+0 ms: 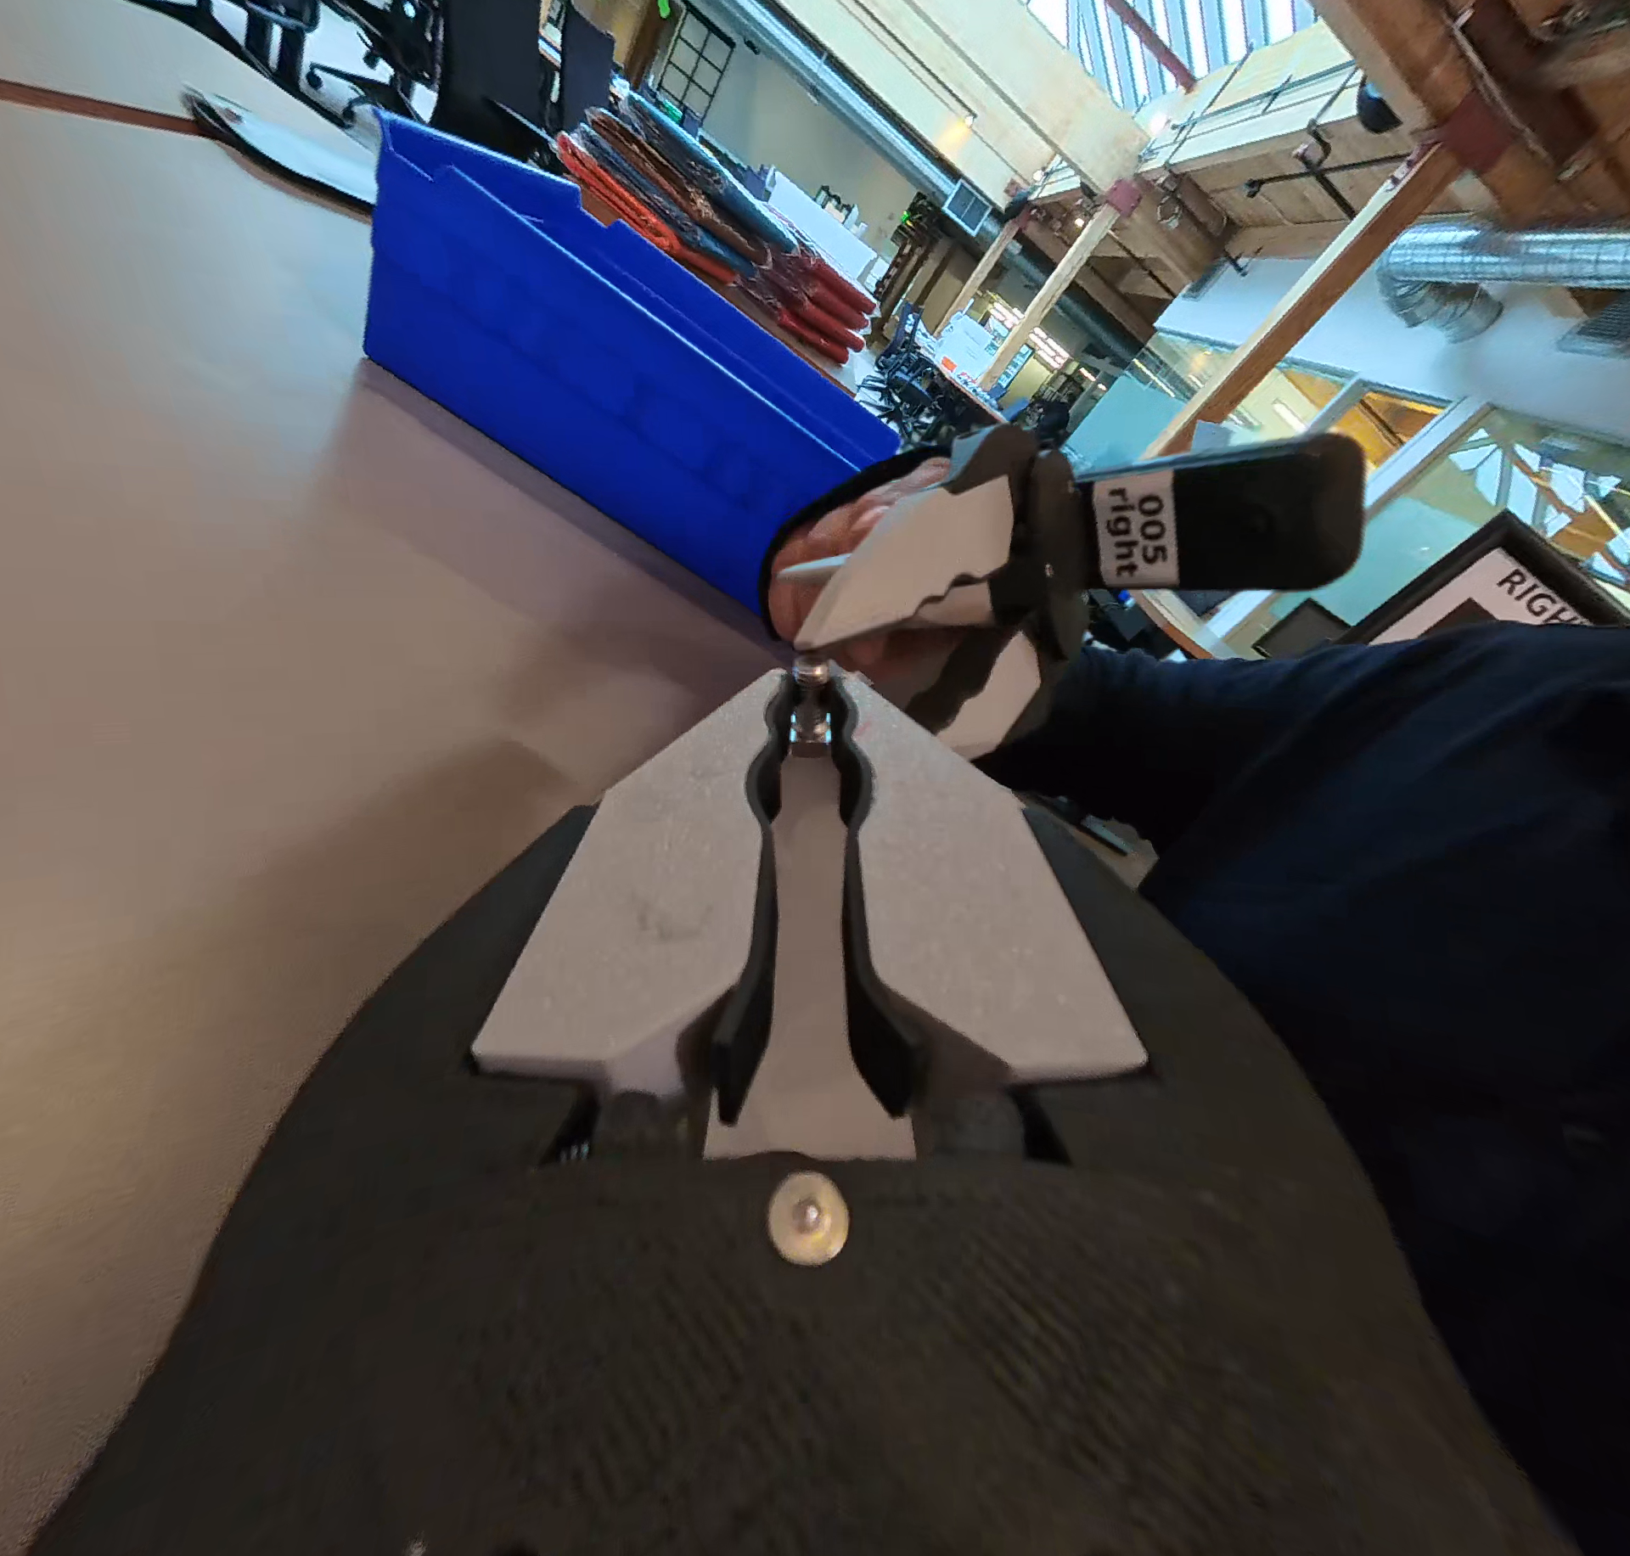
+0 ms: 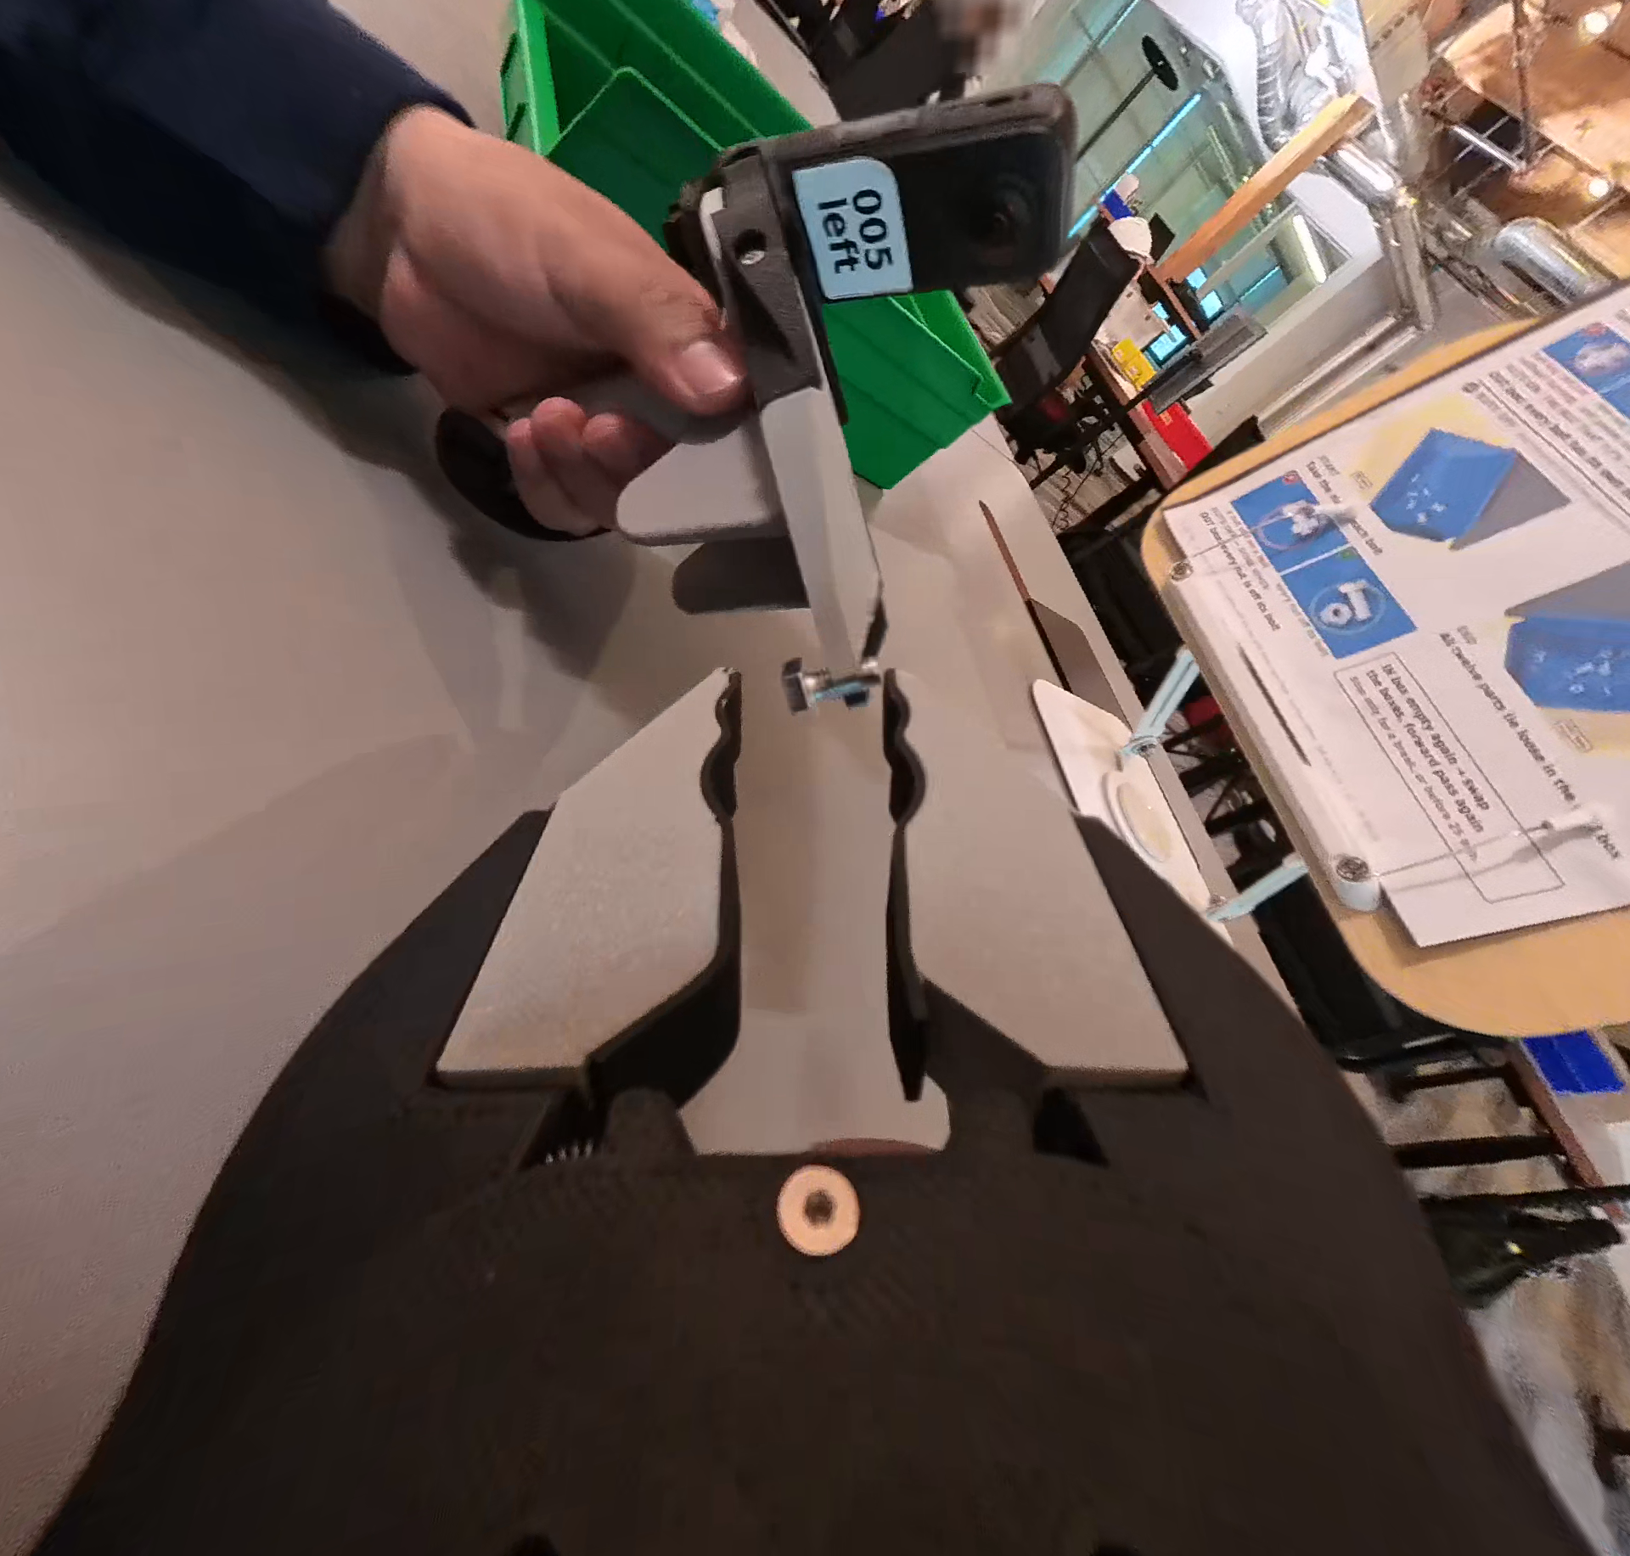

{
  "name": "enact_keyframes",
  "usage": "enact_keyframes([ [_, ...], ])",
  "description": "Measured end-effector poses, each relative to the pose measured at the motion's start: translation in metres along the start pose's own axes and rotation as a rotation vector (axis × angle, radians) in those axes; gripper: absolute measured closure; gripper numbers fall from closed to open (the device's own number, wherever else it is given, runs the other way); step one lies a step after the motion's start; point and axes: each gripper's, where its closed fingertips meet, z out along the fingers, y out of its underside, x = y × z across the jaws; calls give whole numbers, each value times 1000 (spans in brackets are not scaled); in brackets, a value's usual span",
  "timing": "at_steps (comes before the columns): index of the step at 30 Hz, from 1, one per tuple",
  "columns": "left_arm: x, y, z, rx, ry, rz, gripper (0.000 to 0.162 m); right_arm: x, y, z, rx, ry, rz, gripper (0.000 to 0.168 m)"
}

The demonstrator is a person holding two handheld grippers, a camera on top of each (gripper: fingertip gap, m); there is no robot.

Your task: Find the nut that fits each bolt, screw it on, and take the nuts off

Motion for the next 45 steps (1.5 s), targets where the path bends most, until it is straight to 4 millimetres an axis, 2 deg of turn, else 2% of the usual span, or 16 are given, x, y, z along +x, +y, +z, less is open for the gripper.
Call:
enact_keyframes([
  [3,2,2,2,-7,24,-32,157,2,0,3,-21,54,-72,148],
  [7,-1,6,2,-26,19,-42,157,0,3,4,-43,58,-96,149],
  [14,-10,17,-2,-99,-13,-6,153,-5,10,3,-49,5,-30,149],
  [17,-6,19,0,-105,20,-27,160,-7,12,4,-59,-2,-40,149],
  [25,-6,20,1,-97,47,-71,160,-8,11,4,-76,30,-115,149],
  [29,-5,19,1,-93,46,-67,159,-8,11,4,-69,28,-97,149],
  [32,-2,22,4,-103,68,-86,154,-9,10,5,-67,22,-101,149],
  [41,-8,24,4,-144,-41,62,157,-10,12,5,-75,15,-92,149],
  [45,-15,19,0,-136,-109,138,156,-7,11,-1,-35,-36,46,148],
])
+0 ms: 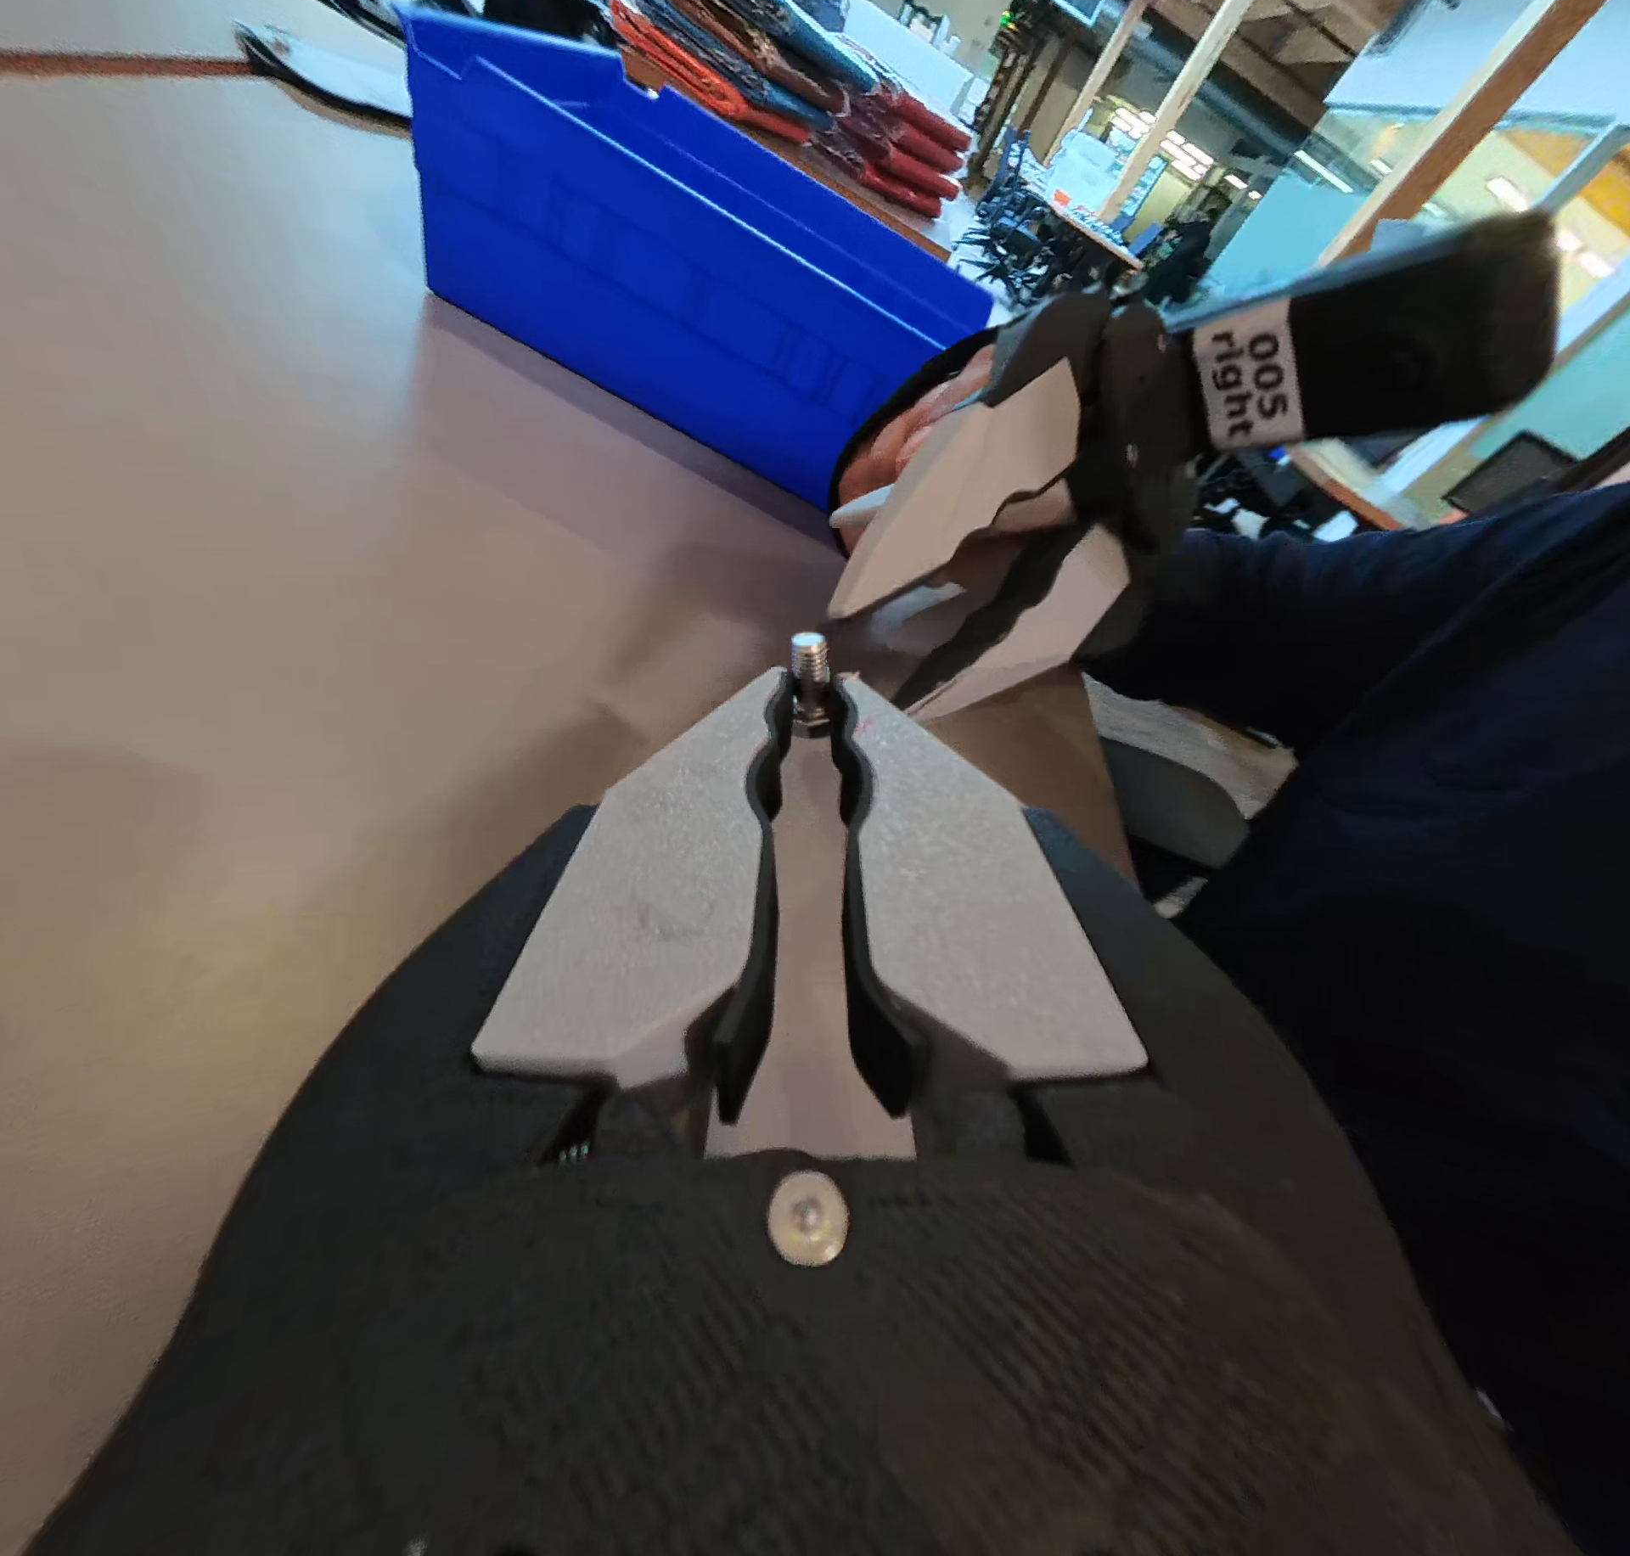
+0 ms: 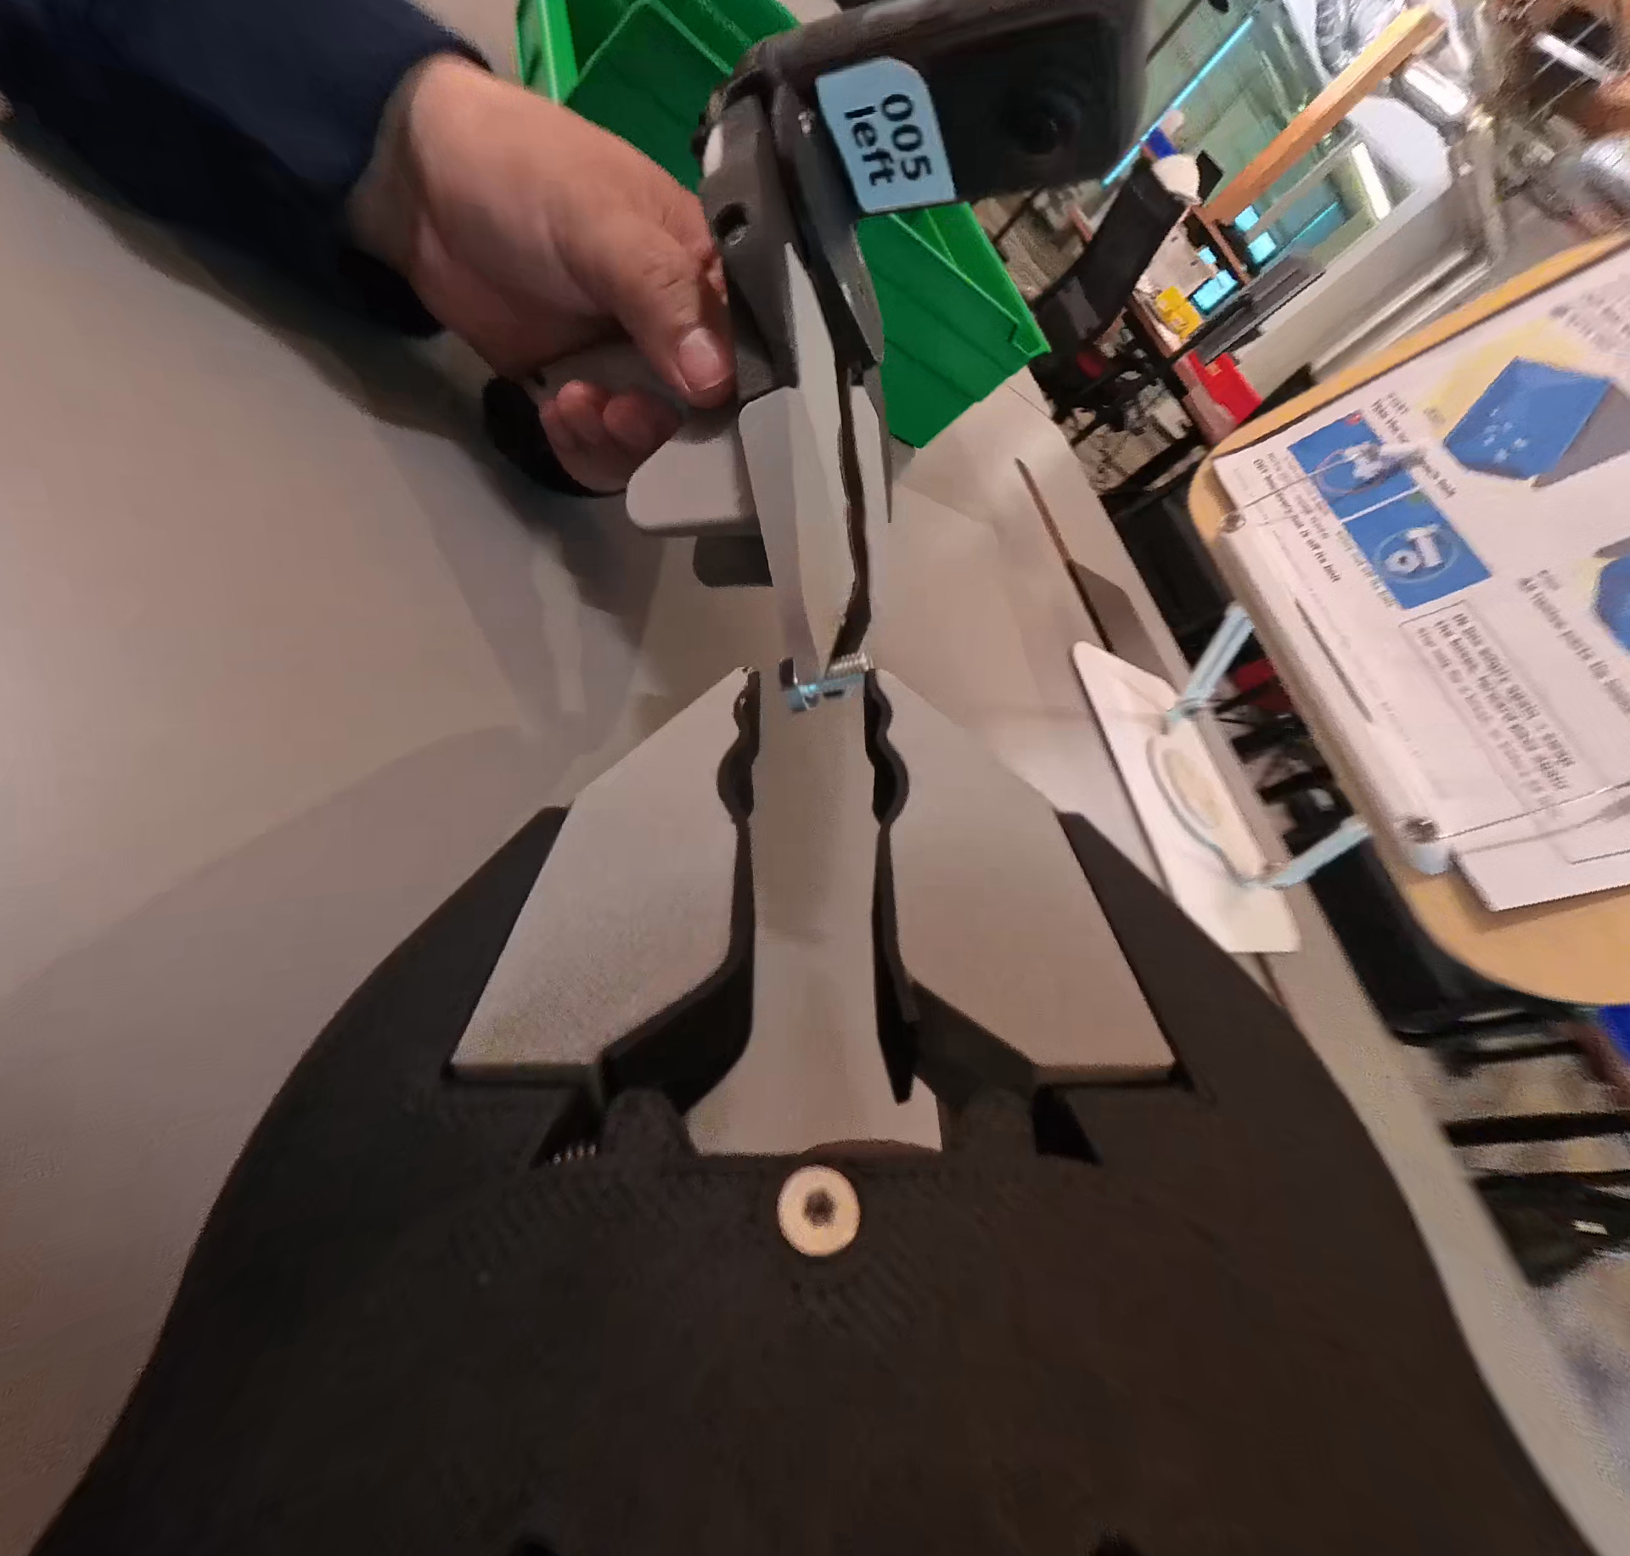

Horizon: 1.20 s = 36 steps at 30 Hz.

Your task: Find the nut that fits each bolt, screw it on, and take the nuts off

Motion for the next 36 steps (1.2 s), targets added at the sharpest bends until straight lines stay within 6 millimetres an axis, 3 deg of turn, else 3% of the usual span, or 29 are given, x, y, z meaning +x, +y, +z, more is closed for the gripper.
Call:
enact_keyframes([
  [5,-3,-3,-2,-1,-63,110,157,20,-1,-4,74,-73,401,149],
  [9,0,-4,1,-10,-129,258,157,23,-6,-1,154,-215,758,154],
  [11,2,-6,1,0,-142,297,157,25,-4,-1,172,-253,870,165],
  [14,0,-6,1,-3,-167,318,157,27,-5,-3,209,-299,964,161],
  [31,3,-7,4,-6,-208,388,157,15,-3,3,132,-269,832,164],
  [36,-4,1,5,-42,-214,355,156,12,6,8,64,-238,773,164],
])
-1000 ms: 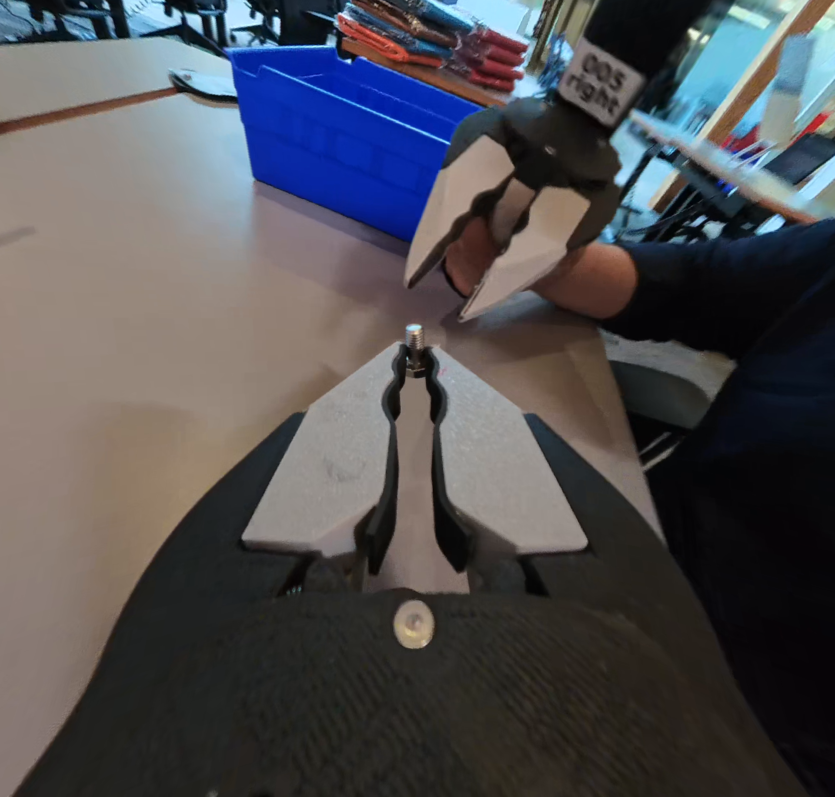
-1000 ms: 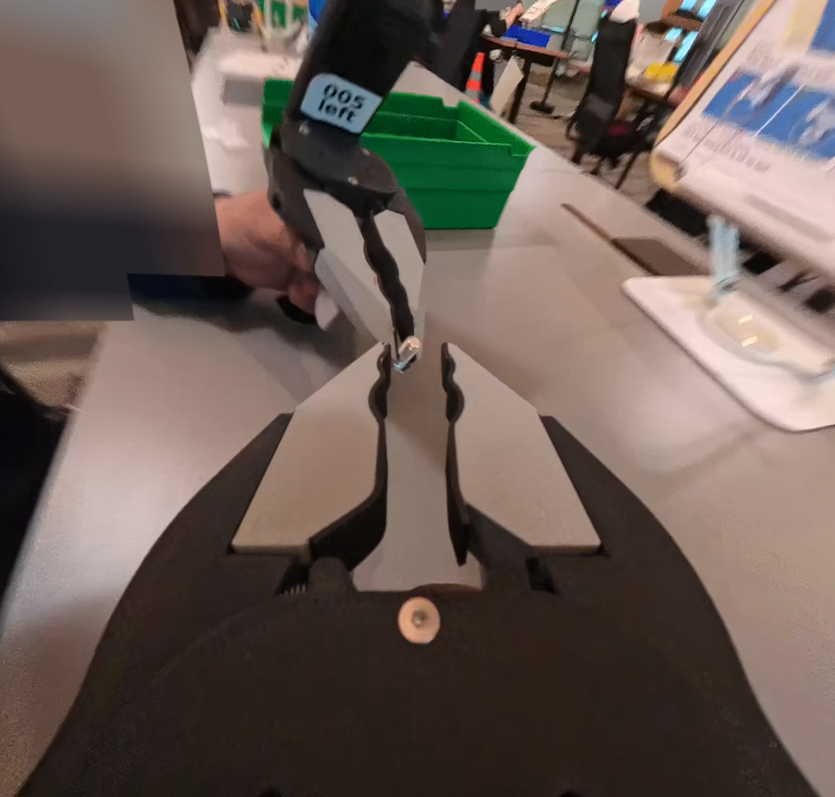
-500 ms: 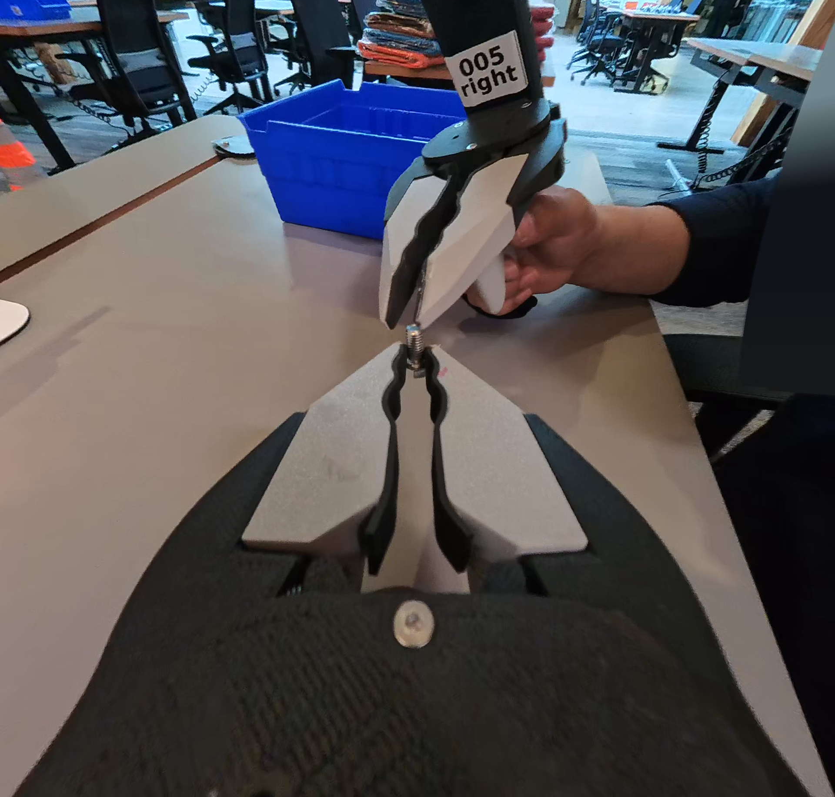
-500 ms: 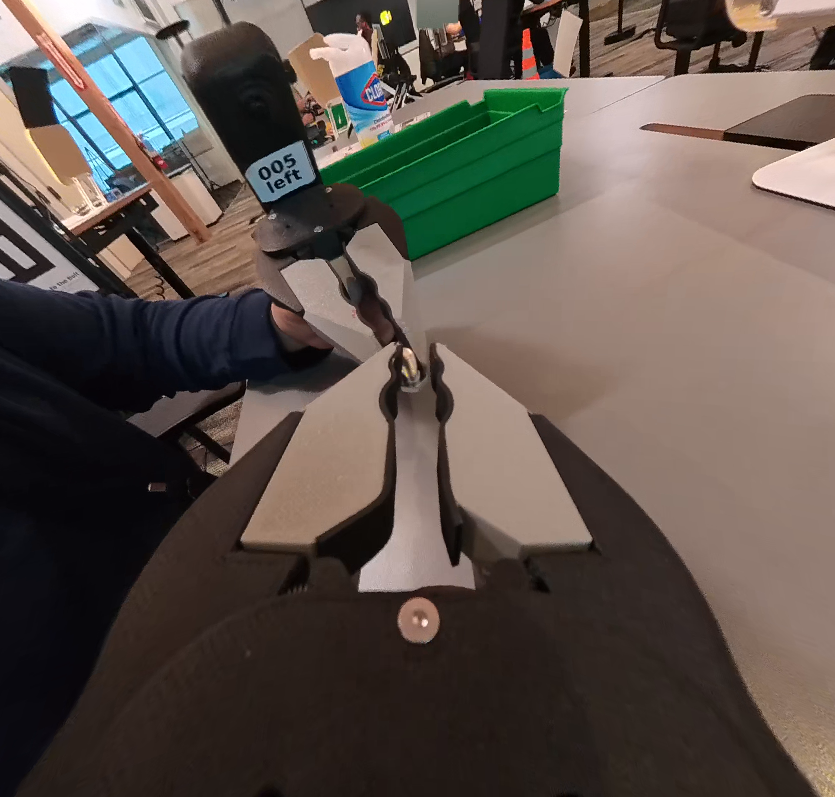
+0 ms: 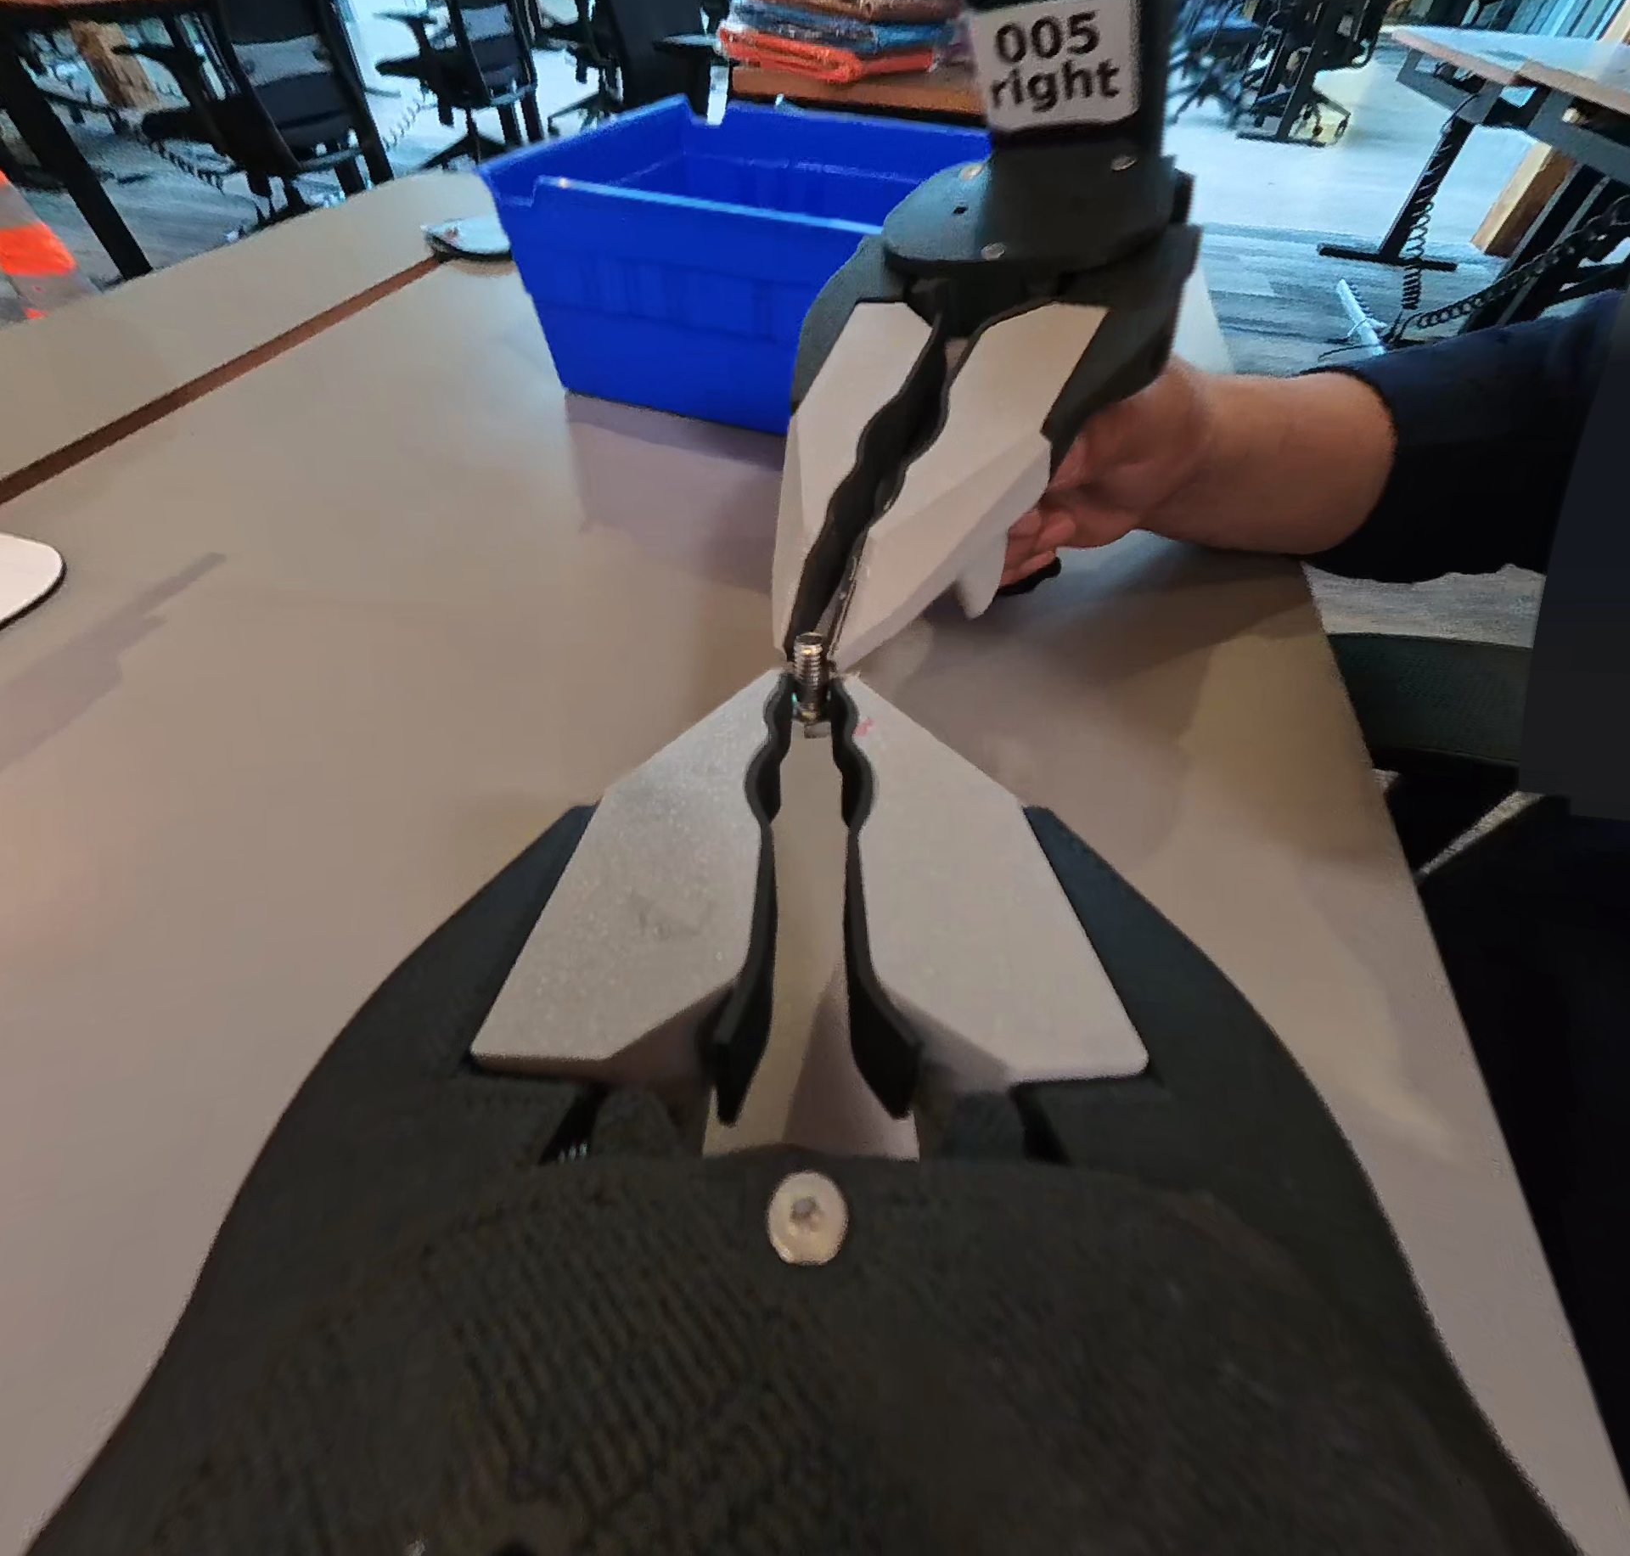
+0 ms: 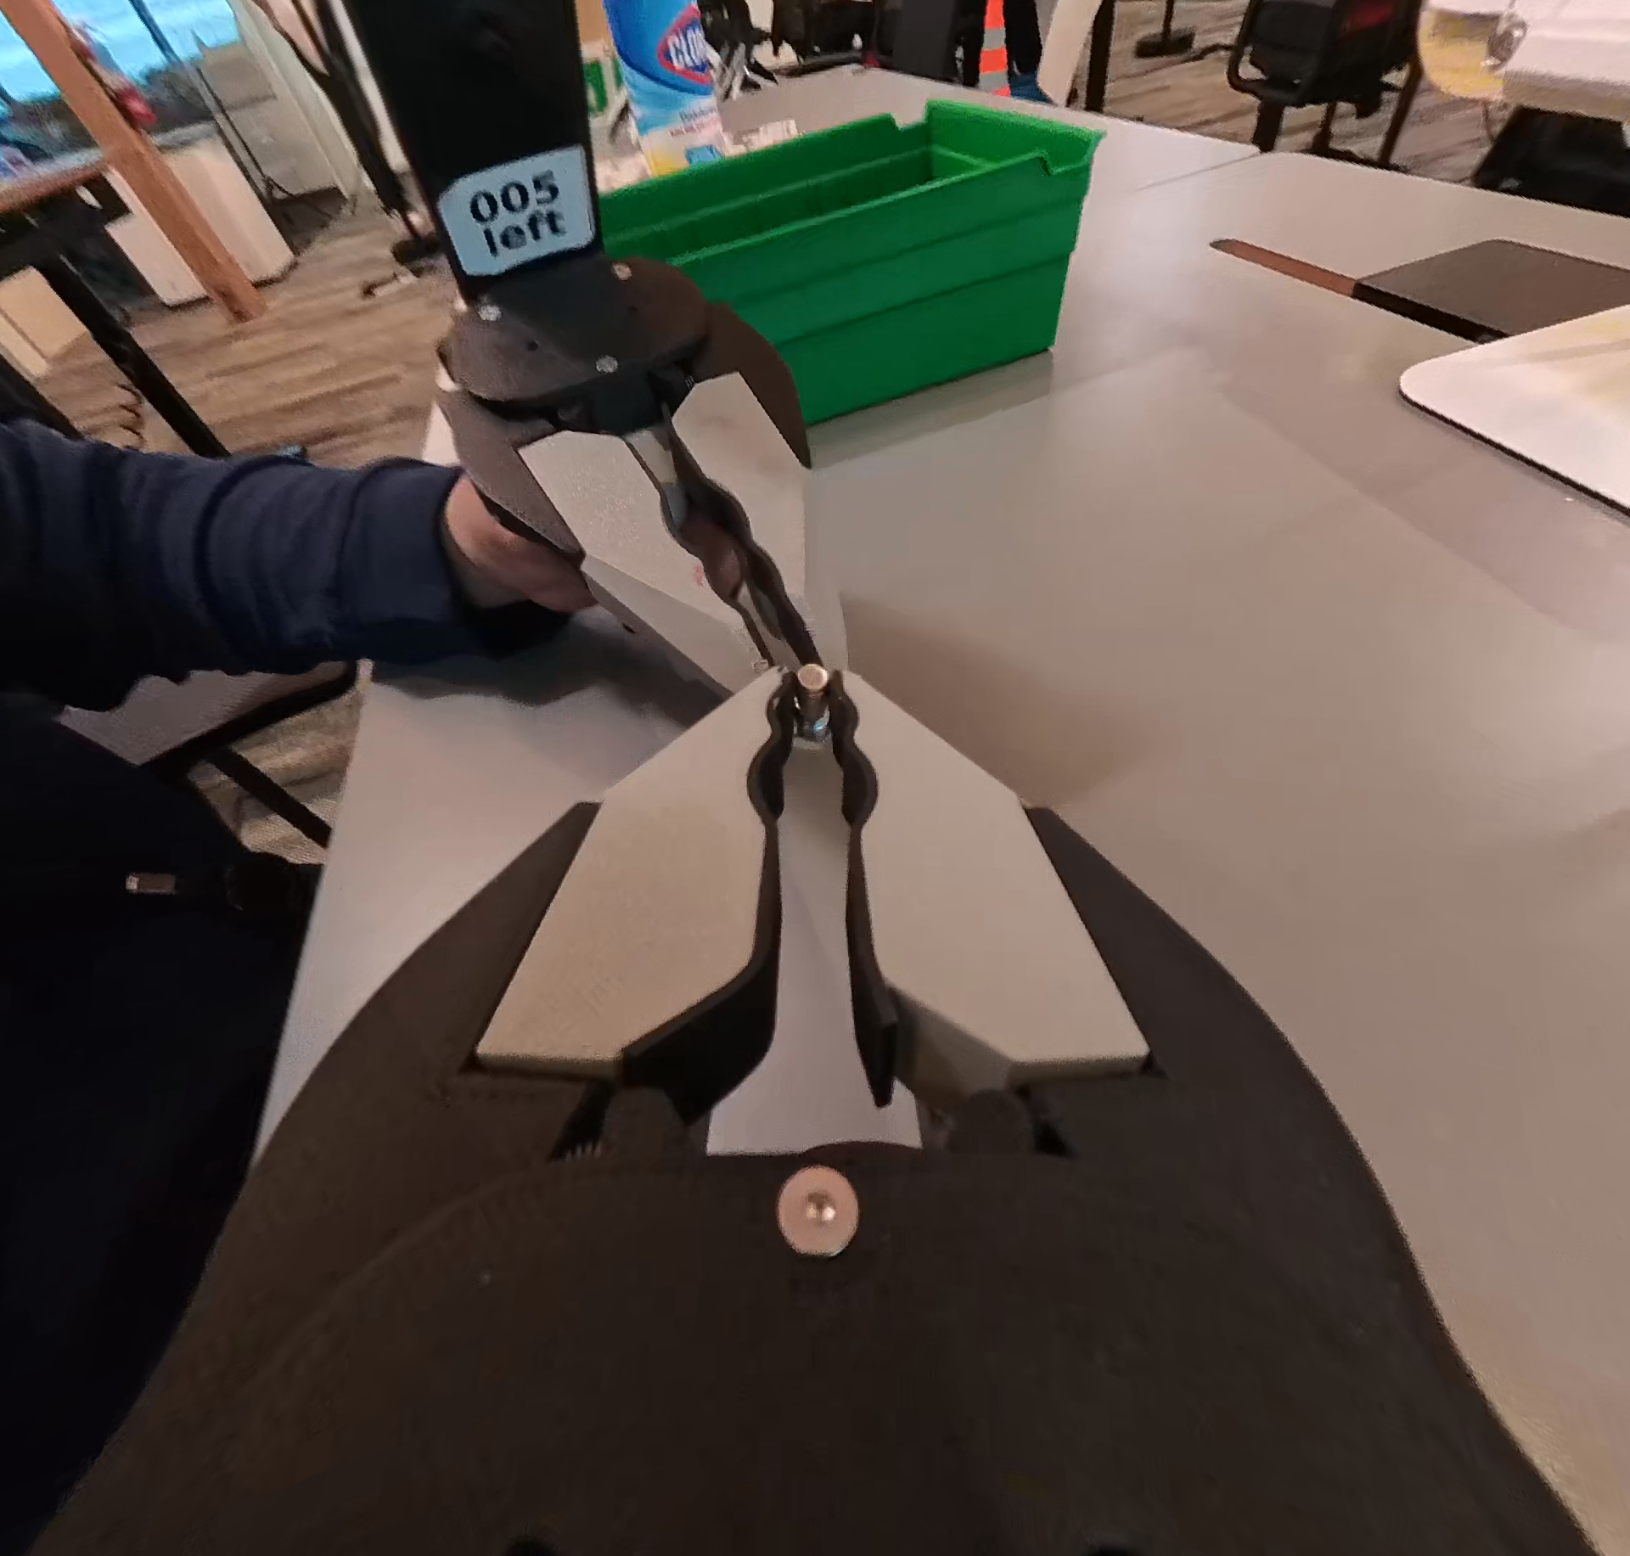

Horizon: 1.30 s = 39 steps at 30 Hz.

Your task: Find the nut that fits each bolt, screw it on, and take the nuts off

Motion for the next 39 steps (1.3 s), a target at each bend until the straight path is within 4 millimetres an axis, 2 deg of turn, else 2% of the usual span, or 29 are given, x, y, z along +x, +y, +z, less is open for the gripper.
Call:
enact_keyframes([
  [4,-11,18,5,-92,-48,-16,140,16,23,4,-124,100,-58,164],
  [8,-13,24,7,-124,-65,-8,137,23,41,9,-204,122,-54,164],
  [13,-16,26,6,-136,-76,-16,137,28,51,10,-253,140,-75,164],
  [25,-20,29,6,-153,-88,-47,138,32,64,12,-335,151,-60,164],
  [31,-21,29,6,-151,-90,-54,138,32,64,12,-334,148,-60,163],
  [39,-21,30,6,-156,-94,-48,138,32,48,6,-253,168,-72,149],
])
